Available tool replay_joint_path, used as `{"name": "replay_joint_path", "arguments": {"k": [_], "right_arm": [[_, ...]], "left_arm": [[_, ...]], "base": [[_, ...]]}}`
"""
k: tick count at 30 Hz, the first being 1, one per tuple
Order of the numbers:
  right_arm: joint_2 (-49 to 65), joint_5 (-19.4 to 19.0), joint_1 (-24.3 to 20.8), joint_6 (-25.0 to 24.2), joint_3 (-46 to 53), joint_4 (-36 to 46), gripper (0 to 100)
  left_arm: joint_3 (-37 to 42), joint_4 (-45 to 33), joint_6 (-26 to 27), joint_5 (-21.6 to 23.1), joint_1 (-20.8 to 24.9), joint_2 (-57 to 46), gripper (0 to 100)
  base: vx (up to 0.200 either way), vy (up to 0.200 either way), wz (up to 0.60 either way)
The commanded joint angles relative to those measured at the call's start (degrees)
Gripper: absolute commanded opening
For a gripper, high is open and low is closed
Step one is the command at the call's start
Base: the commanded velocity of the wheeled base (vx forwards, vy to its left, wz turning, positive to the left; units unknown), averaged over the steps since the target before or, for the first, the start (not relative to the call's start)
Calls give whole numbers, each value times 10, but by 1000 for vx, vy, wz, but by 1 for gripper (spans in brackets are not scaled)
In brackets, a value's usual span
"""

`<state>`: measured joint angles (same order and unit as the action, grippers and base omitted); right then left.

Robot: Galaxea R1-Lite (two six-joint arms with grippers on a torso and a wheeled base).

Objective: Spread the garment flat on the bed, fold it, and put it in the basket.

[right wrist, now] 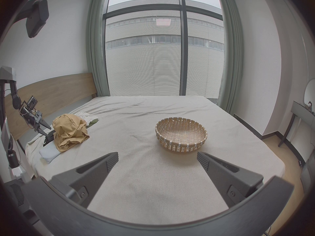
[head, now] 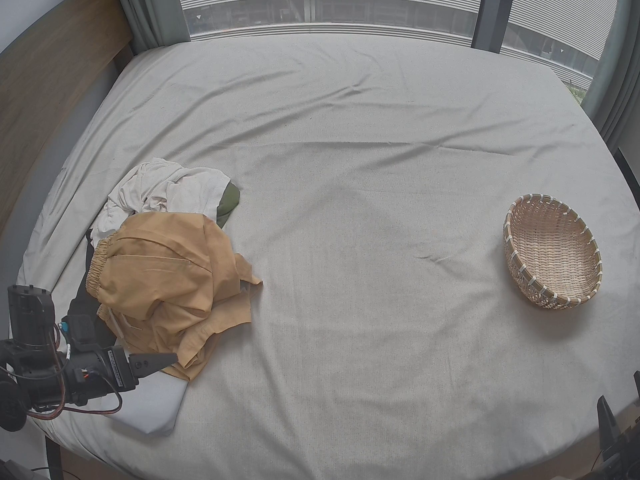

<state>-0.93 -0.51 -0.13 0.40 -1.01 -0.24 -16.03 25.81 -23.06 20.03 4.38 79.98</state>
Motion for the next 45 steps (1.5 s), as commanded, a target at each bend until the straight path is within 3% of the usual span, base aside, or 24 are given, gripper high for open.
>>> {"name": "replay_joint_path", "arguments": {"k": [1, 30, 45], "right_arm": [[9, 0, 0, -1, 10, 0, 100], [9, 0, 0, -1, 10, -1, 100], [9, -1, 0, -1, 10, -1, 100]], "left_arm": [[7, 38, -1, 4, -14, 73, 100], [94, 348, 0, -2, -22, 326, 100], [135, 600, -1, -36, -24, 485, 100]], "base": [[0, 0, 0], [0, 0, 0], [0, 0, 0]]}}
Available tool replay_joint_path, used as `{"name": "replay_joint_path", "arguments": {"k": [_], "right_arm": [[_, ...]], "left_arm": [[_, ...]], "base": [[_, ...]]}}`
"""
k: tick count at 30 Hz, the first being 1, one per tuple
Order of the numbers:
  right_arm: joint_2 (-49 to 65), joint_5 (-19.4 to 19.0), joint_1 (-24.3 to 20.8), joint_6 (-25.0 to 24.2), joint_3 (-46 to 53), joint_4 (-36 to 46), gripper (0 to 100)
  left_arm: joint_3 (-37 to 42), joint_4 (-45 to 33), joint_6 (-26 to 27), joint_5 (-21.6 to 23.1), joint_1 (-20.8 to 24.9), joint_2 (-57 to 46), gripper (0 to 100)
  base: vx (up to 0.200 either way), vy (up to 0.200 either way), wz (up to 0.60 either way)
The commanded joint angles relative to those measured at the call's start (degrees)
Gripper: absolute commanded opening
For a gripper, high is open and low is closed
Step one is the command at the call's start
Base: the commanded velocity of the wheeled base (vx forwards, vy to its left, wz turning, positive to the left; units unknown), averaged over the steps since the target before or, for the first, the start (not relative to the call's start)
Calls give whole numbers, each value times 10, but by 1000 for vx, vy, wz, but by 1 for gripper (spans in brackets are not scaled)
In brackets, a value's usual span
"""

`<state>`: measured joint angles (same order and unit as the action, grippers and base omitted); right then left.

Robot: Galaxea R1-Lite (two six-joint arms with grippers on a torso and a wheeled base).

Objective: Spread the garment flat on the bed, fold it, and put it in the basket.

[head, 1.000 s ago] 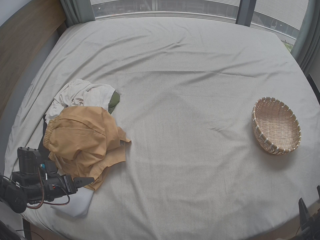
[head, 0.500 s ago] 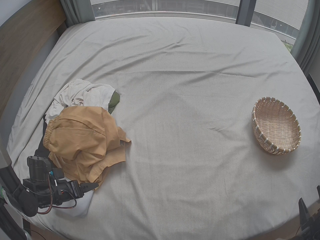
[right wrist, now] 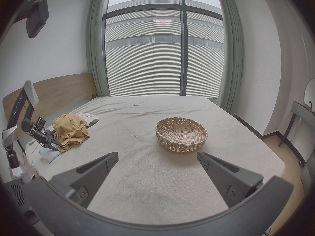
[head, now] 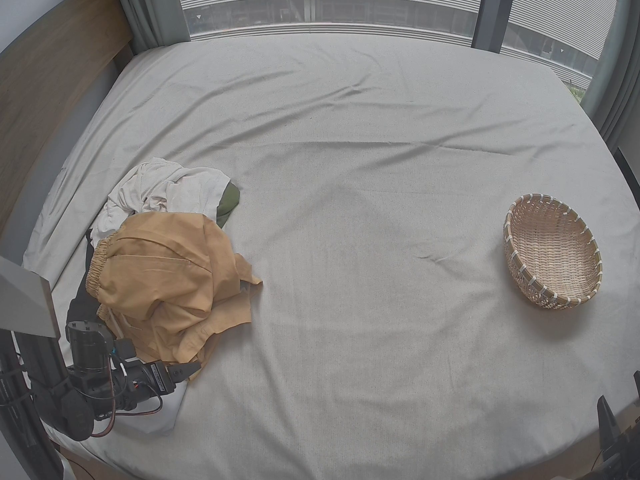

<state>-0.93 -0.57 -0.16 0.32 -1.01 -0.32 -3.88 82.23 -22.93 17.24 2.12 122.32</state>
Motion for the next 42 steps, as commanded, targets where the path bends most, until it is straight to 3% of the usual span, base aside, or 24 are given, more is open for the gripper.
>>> {"name": "replay_joint_path", "arguments": {"k": [1, 4, 9, 20, 21, 33, 36, 39, 42], "right_arm": [[9, 0, 0, 0, 10, 0, 100], [9, 0, 0, 0, 10, 0, 100], [9, 0, 0, 0, 10, 0, 100], [9, 0, 0, 0, 10, 0, 100], [9, 0, 0, 0, 10, 0, 100], [9, 0, 0, 0, 10, 0, 100], [9, 0, 0, 0, 10, 0, 100], [9, 0, 0, -1, 10, 0, 100], [9, 0, 0, -1, 10, 1, 100]], "left_arm": [[14, 68, -2, -8, 0, 75, 100], [4, 65, -9, -7, 3, 73, 100], [-17, 65, -67, -7, 7, 42, 100], [-38, 65, -75, -7, 14, 30, 100], [-39, 65, -75, -8, 17, 31, 0], [-53, 65, -83, -6, 40, 27, 0], [-70, 65, -123, -5, 65, 3, 0], [-107, 64, -203, -4, 105, -47, 0], [-124, 63, -224, -5, 141, -61, 0]], "base": [[0, 0, 0], [0, 0, 0], [0, 0, 0], [0, 0, 0], [0, 0, 0], [0, 0, 0], [0, 0, 0], [0, 0, 0], [0, 0, 0]]}}
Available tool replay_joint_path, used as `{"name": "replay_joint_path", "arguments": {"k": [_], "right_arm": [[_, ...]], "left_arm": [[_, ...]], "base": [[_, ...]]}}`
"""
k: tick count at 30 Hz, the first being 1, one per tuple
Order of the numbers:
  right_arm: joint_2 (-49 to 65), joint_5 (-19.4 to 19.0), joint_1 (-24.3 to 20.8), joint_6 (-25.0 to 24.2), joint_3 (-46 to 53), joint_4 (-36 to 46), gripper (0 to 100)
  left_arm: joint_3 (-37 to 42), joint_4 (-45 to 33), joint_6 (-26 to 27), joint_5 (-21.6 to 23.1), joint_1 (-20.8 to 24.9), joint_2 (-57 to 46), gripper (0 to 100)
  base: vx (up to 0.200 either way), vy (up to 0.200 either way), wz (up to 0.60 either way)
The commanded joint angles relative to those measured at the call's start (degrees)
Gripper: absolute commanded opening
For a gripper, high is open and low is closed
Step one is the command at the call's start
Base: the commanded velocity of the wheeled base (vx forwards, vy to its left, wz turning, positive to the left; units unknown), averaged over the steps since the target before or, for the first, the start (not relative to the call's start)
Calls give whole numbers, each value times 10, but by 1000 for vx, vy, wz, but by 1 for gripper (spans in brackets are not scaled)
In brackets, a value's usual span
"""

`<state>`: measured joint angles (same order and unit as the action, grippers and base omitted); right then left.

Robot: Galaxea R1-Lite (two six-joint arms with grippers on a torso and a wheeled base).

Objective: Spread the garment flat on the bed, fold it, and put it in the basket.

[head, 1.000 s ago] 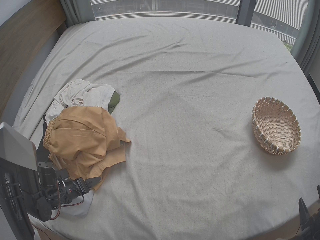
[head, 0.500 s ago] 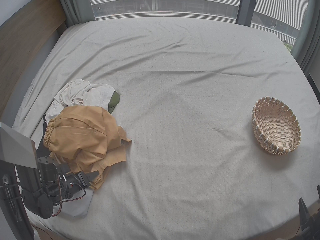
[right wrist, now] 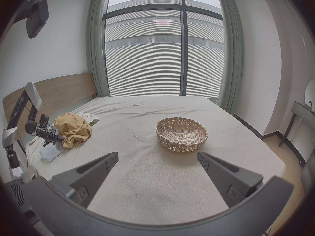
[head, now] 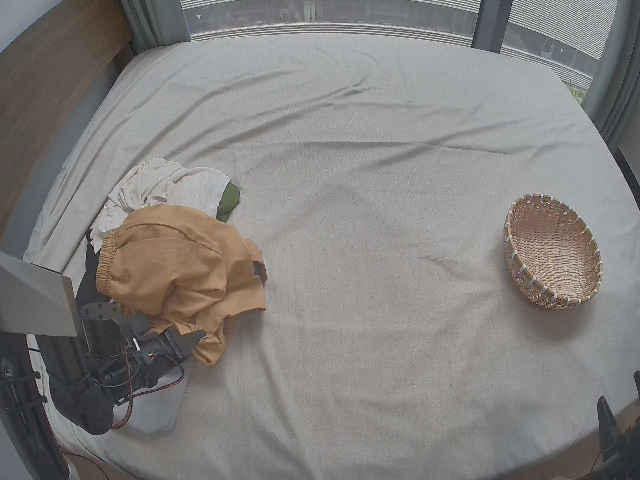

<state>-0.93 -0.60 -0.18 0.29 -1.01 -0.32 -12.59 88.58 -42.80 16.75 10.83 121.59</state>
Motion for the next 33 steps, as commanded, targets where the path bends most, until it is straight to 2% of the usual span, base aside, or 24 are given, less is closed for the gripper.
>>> {"name": "replay_joint_path", "arguments": {"k": [1, 4, 5, 11, 22, 25, 33], "right_arm": [[9, 0, 0, 1, 10, 0, 100], [9, 0, 0, 1, 10, 0, 100], [9, 0, 0, 0, 10, 0, 100], [9, 0, 0, 1, 10, 0, 100], [9, 0, 0, 1, 10, 1, 100], [9, 0, 0, 1, 10, 1, 100], [9, 0, 0, 1, 10, 0, 100]], "left_arm": [[-43, -1, -26, -1, 68, -53, 0], [-50, -1, -26, -3, 87, -50, 0], [-60, -1, -26, -3, 111, -47, 0], [-80, -1, -26, -3, 164, -40, 0], [-118, -1, -26, -3, 232, -16, 0], [-135, -2, -26, -4, 265, -2, 0], [-164, -2, -26, -5, 319, 43, 0]], "base": [[0, 0, 0], [0, 0, 0], [0, 0, 0], [0, 0, 0], [0, 0, 0], [0, 0, 0], [0, 0, 0]]}}
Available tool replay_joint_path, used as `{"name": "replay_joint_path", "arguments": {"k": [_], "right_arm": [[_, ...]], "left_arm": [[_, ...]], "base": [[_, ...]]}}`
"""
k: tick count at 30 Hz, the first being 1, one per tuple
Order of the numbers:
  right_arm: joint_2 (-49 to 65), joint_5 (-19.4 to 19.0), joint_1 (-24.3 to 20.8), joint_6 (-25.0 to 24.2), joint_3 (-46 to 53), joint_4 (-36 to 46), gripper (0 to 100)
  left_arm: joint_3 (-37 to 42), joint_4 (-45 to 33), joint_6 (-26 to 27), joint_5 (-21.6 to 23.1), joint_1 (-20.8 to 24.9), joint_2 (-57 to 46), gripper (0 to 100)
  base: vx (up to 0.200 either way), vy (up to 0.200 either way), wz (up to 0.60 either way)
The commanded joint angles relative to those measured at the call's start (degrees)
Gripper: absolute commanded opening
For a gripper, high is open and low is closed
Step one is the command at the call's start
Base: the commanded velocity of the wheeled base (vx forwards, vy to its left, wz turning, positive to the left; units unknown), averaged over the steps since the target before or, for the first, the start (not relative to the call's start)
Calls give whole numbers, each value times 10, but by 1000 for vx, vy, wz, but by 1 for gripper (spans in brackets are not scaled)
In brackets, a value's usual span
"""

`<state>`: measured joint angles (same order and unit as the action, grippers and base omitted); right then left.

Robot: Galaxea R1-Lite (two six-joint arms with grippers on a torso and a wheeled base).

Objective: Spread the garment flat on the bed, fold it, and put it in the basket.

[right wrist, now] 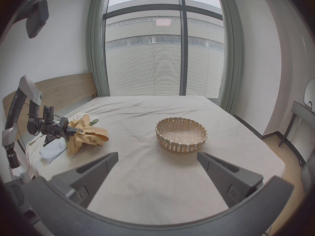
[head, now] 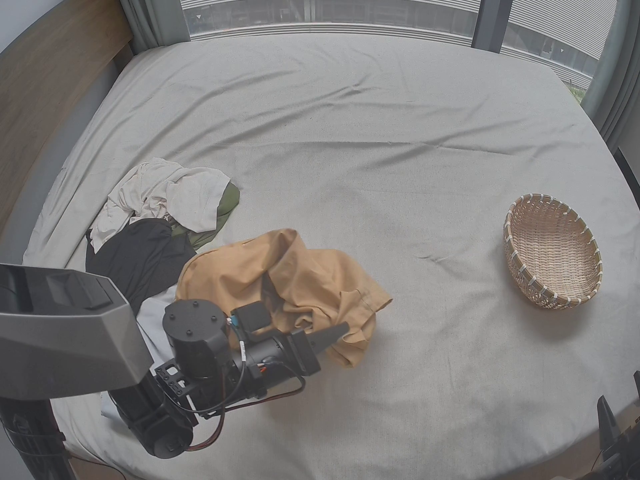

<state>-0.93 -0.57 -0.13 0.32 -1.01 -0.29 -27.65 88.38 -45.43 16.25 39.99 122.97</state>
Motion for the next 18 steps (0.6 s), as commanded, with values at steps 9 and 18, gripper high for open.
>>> {"name": "replay_joint_path", "arguments": {"k": [9, 18], "right_arm": [[9, 0, 0, 0, 10, -1, 100], [9, 0, 0, -1, 10, -1, 100]], "left_arm": [[-46, 0, 3, -20, 47, 82, 0], [-25, 0, 4, -33, 44, 84, 100]], "base": [[0, 0, 0], [0, 0, 0]]}}
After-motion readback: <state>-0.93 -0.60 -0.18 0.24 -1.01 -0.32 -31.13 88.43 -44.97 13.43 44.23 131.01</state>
